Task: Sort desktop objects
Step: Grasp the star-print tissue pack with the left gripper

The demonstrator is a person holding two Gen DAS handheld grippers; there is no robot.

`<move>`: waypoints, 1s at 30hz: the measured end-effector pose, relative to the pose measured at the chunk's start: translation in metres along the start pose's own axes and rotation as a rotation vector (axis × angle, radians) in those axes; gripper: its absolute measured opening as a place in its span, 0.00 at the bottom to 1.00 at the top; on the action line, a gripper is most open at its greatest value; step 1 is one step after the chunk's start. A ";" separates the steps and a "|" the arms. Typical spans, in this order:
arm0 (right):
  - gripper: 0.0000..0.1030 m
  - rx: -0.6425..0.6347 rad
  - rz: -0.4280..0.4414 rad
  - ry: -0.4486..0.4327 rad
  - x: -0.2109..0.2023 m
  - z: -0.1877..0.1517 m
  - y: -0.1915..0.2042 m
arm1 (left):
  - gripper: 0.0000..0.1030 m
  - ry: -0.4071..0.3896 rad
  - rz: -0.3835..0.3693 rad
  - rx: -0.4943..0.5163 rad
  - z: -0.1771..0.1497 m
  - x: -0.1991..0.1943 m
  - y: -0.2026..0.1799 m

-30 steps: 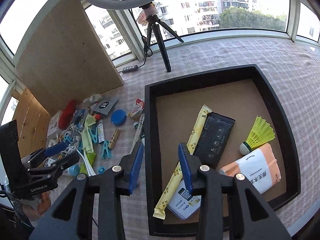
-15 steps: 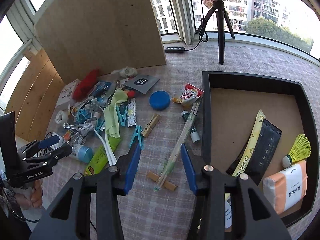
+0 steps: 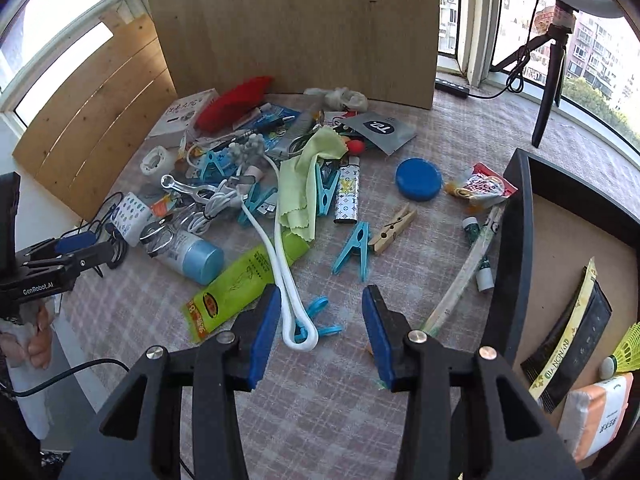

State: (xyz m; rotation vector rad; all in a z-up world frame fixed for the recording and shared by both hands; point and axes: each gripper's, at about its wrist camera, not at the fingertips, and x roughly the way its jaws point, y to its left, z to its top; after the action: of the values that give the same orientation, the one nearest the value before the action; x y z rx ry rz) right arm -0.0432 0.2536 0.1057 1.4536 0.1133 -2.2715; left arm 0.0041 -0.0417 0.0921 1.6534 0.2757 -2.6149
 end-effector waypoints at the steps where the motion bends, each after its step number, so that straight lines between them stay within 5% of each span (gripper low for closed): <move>1: 0.40 -0.003 -0.001 0.005 0.003 0.001 0.002 | 0.75 0.001 0.005 -0.010 -0.001 0.000 0.005; 12: 0.40 0.041 0.025 0.053 0.034 0.039 0.000 | 0.75 0.003 0.036 -0.062 0.010 0.009 0.036; 23: 0.40 0.070 0.064 0.131 0.080 0.080 -0.002 | 0.77 0.031 0.115 0.079 0.022 0.041 0.024; 30: 0.30 0.099 0.057 0.181 0.109 0.096 -0.008 | 0.77 0.054 0.130 0.109 0.027 0.061 0.021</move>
State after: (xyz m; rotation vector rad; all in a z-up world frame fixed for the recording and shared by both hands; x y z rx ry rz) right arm -0.1660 0.1979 0.0514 1.6902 0.0133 -2.1245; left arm -0.0439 -0.0626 0.0455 1.7129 0.0263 -2.5346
